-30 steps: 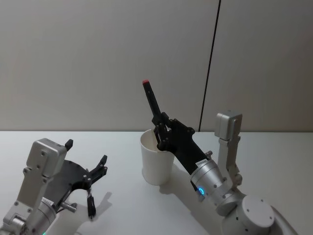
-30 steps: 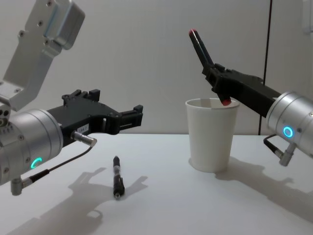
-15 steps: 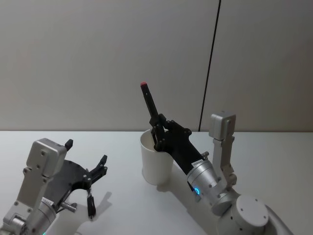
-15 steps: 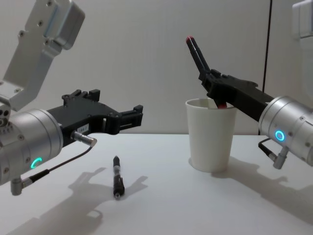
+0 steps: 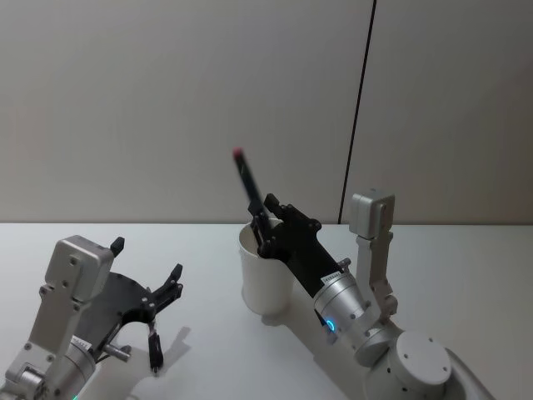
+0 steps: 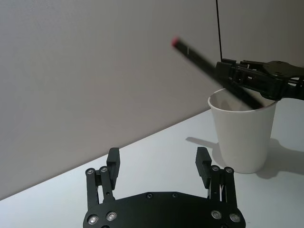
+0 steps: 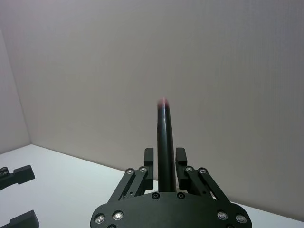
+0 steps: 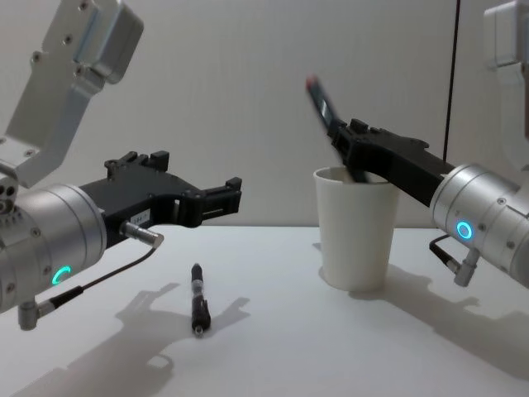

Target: Place the pen into the pen holder.

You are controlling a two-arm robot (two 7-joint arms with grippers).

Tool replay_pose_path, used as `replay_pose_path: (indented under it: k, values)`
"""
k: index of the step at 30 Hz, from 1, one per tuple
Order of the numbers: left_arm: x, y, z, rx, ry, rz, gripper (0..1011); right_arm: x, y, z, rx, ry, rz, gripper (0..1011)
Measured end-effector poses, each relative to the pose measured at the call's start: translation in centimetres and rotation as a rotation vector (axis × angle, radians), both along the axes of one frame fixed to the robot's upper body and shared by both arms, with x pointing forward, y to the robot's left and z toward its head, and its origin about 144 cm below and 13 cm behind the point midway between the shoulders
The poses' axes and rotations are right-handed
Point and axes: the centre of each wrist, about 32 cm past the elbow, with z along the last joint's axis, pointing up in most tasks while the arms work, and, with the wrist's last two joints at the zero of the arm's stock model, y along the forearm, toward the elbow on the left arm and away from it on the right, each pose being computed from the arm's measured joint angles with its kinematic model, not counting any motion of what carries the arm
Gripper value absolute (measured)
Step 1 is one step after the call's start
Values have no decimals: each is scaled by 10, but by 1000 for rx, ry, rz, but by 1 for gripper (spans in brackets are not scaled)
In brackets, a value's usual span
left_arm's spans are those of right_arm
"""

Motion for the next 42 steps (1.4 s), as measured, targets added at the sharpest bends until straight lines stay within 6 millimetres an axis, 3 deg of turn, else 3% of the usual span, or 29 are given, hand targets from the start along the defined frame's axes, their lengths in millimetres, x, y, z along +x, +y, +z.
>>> replay_pose_path:
  k: [9, 25, 33, 42]
  values:
    - [0, 0, 0, 0, 0, 0, 1003, 0, 1, 0, -1, 1, 1, 552]
    - [0, 0, 0, 0, 0, 0, 1003, 1, 2, 0, -2, 1, 2, 989]
    - [0, 0, 0, 0, 0, 0, 1003, -2, 0, 2, 9, -2, 3, 1001]
    - [0, 0, 0, 0, 0, 0, 1003, -17, -12, 11, 68, -10, 4, 1001]
